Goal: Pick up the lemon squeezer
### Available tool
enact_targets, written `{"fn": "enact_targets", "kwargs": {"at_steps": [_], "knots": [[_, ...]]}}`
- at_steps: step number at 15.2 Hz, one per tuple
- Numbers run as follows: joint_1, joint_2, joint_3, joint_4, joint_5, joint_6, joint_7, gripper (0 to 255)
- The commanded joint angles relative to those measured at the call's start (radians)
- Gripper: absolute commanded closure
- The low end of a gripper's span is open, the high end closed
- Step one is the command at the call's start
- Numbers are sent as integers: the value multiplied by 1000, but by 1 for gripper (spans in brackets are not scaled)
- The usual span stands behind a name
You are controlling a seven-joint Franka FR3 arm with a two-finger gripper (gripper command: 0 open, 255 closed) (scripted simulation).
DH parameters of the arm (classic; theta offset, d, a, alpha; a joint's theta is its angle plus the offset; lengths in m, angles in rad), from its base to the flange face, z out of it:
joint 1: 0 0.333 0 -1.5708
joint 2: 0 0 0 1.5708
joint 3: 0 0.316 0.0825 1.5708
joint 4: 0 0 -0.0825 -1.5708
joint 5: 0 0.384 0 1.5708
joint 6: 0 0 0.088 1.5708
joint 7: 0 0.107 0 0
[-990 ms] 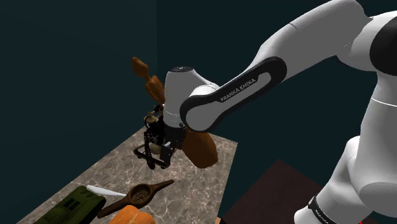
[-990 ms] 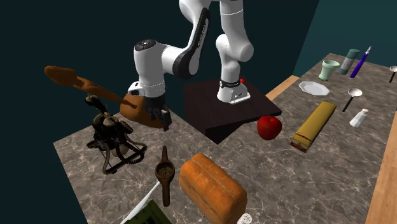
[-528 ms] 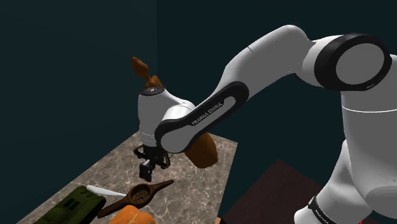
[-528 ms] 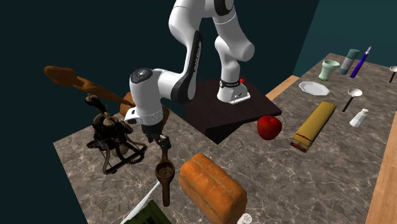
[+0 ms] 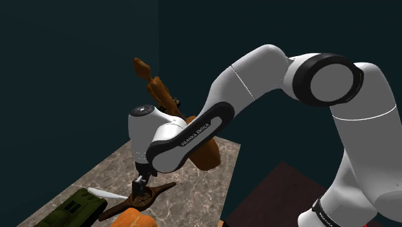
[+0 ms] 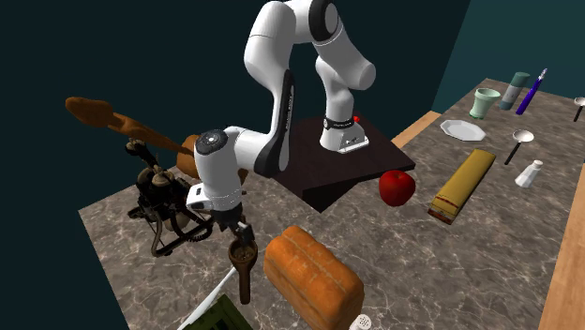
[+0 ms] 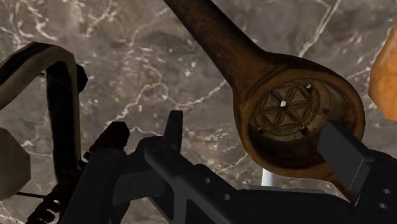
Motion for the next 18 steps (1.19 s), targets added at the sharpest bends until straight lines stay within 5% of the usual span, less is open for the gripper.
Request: {"fn": "enact_targets", "kwargs": {"at_steps": [1, 4, 5, 18], "knots": [[3, 20, -6, 2, -7, 18, 3, 0], [6, 36, -10, 5, -12, 31, 6, 0], [7, 38, -11, 7, -12, 31, 6, 255], [-2, -4, 1, -1, 1, -2, -2, 255]]}}
